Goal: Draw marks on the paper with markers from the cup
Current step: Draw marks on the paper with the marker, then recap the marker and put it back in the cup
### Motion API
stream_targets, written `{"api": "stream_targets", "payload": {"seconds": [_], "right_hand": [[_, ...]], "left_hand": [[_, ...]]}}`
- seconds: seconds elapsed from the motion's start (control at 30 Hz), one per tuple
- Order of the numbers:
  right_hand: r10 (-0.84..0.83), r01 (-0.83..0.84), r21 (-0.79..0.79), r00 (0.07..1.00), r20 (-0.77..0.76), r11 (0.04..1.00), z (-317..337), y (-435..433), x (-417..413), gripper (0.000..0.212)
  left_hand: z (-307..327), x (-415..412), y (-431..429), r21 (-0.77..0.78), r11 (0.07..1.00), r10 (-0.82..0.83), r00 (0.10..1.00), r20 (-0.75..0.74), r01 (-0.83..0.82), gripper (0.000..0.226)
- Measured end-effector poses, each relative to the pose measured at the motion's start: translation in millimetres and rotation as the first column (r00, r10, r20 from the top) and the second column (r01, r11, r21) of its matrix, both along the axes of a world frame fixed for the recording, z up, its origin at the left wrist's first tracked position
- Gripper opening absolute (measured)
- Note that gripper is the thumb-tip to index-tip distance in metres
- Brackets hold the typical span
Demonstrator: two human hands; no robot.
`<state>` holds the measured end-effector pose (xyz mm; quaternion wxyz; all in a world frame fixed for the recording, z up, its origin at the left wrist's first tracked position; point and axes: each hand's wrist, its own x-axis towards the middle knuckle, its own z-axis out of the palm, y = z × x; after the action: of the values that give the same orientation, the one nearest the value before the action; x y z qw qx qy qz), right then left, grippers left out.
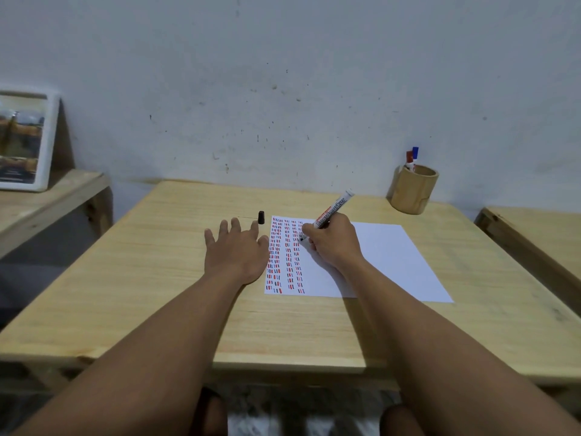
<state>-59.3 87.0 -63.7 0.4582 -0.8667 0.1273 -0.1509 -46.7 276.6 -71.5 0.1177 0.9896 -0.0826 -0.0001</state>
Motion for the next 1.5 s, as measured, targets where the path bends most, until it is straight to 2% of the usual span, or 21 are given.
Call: {"api": "stream_targets", "payload": {"seconds": [0.17,0.3,0.4,0.5,0.63,0.7,0.8,0.93,1.0,1.1,1.27,1.5], "right_hand": [[-0.034,0.033,0.070,0.999,0.022,0.997,3,0,-3,0.029],[-0.058,0.052,0.207,0.998,0.025,0.977,9,-2,0,0.036],[-0.066,0.055,0.278,0.997,0.028,0.959,12,-3,3,0.034],[-0.045,0.023,0.377,0.998,0.049,0.926,19,-3,2,0.016],[-0.050,0.010,0.525,0.997,0.061,0.851,29,0,3,0.016],[-0.057,0.012,0.555,0.996,0.063,0.831,33,0,4,0.014],[-0.044,-0.009,0.601,0.996,0.074,0.799,37,-2,3,0.012],[-0.062,-0.011,0.685,0.995,0.081,0.728,45,-2,-2,0.009],[-0.073,-0.019,0.747,0.993,0.091,0.665,52,0,-5,0.014],[-0.081,-0.049,0.802,0.989,0.121,0.595,65,0,-11,0.013],[-0.084,-0.077,0.810,0.984,0.154,0.581,79,-3,-19,0.014],[-0.079,-0.119,0.846,0.979,0.187,0.520,89,-9,-29,0.010]], "left_hand": [[0,2,-2,-0.052,0.998,0.042,0.999,0.026,-0.040,0.059],[10,8,-7,-0.223,0.968,0.145,0.981,0.133,-0.113,0.049],[18,21,-9,-0.312,0.949,0.101,0.981,0.164,-0.046,0.051],[24,35,-12,-0.296,0.955,0.008,0.988,0.154,0.039,0.050],[21,44,-13,-0.265,0.962,-0.020,0.984,0.176,0.067,0.028],[19,45,-12,-0.276,0.960,0.011,0.978,0.207,0.047,0.027],[27,42,-14,-0.500,0.866,0.090,0.981,0.169,0.007,0.021],[53,30,-29,-0.794,0.606,0.193,0.977,0.086,-0.050,0.010],[62,24,-35,-0.862,0.500,0.202,0.979,0.026,-0.080,0.010],[71,18,-41,-0.883,0.459,0.166,0.986,-0.023,-0.098,0.010],[79,10,-54,-0.939,0.320,0.064,0.992,-0.108,-0.123,0.015],[97,0,-70,-0.952,0.291,-0.028,0.994,-0.106,-0.094,0.012]]}}
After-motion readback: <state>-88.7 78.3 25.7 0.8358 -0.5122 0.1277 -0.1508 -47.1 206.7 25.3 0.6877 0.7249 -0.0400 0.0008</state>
